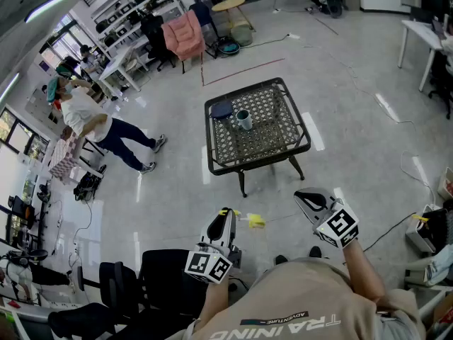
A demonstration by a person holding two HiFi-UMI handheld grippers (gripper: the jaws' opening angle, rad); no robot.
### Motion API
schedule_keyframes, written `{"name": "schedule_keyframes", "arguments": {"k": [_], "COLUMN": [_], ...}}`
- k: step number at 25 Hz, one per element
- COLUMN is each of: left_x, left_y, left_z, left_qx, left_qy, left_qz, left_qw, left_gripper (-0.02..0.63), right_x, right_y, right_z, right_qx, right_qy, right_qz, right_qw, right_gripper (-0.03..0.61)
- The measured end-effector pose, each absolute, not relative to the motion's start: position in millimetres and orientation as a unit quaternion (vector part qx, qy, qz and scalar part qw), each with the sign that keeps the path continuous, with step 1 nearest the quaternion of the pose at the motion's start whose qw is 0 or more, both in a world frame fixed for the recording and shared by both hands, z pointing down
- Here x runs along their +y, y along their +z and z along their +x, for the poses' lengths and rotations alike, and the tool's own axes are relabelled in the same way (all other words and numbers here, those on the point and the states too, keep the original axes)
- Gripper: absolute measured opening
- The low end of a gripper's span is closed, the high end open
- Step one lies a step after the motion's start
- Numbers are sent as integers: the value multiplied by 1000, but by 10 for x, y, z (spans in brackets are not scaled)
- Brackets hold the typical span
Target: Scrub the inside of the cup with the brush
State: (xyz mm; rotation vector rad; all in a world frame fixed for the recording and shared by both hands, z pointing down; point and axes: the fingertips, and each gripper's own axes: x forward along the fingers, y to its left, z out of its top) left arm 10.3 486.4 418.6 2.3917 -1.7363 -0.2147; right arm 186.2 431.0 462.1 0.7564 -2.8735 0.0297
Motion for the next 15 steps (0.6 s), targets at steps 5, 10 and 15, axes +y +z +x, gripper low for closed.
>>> {"name": "schedule_keyframes", "arguments": {"k": [5, 10, 15], "left_x": [4769, 4711, 4638], "left_y": [4140, 4111, 4094], "left_z": [33, -90, -223], "left_qx": [-579, -575, -567], "left_qy": [-61, -58, -58], "left_qz": [809, 812, 818], "left_qw": [78, 79, 75], "left_gripper": [58, 58, 58], "right_x": [4183, 4105, 3976], "right_y": [4601, 4641, 4661], "right_z": [1852, 1745, 1656], "right_qx": [-960, -958, -954], "right_qy": [10, 19, 24], "right_qz": [270, 275, 292], "right_qw": [73, 75, 70], "right_gripper": [17, 17, 17]}}
